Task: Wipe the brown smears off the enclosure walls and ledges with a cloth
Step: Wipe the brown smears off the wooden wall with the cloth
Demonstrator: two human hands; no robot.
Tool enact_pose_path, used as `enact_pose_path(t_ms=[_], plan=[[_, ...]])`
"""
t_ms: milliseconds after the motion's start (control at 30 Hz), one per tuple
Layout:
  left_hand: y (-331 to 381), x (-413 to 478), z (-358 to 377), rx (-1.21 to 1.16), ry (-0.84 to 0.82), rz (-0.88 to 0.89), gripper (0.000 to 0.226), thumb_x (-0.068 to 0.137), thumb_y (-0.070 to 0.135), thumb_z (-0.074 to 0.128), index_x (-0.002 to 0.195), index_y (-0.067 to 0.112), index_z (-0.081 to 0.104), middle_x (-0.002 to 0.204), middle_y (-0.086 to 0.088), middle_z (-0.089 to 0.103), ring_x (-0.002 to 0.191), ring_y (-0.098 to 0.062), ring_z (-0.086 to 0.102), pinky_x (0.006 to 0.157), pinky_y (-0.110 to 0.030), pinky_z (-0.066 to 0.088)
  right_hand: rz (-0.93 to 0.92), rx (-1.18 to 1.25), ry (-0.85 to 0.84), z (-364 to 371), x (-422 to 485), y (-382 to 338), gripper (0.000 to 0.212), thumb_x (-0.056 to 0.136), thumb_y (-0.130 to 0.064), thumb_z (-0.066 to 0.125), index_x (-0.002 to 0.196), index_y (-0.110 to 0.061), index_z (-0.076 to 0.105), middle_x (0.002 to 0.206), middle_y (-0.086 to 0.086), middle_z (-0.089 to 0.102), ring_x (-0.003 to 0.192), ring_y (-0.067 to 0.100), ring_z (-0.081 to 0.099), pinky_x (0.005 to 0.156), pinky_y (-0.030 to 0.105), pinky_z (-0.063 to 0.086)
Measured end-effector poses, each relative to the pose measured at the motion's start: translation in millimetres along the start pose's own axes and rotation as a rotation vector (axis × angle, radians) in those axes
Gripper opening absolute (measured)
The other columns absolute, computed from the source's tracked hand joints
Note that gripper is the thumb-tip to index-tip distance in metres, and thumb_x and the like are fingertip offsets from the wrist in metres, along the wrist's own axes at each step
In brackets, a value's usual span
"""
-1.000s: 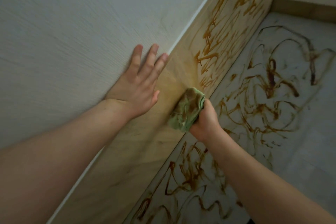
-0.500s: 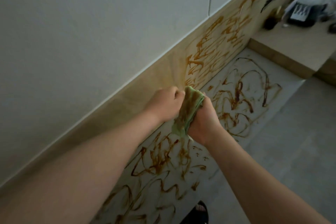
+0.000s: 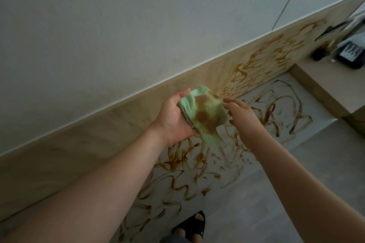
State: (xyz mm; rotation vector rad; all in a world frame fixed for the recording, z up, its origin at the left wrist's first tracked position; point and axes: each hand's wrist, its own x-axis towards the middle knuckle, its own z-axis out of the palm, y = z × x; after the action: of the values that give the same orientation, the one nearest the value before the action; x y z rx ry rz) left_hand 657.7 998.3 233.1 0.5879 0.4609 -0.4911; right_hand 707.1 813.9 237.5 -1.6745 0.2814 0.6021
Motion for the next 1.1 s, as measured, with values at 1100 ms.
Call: enact_pose_path(t_ms=[1100], plan=[[-8.7,-56.2,84.0,0.541,0.838,0.474,0.034,0.102,0.025,0.046,0.095,-0.001,0.068,0.084,-0.014,0.07,0.087,-0.033,0.066,0.08,-0.046,0.054,-0.32,-0.349,-0.514,-47.3,16.0,-115.6,0.033,0.102,-0.028,0.036,0.091,-0.01,0.061,0.083,0.014,0.062,0.083,0.027,0.061,0.075,0.038,0.055]])
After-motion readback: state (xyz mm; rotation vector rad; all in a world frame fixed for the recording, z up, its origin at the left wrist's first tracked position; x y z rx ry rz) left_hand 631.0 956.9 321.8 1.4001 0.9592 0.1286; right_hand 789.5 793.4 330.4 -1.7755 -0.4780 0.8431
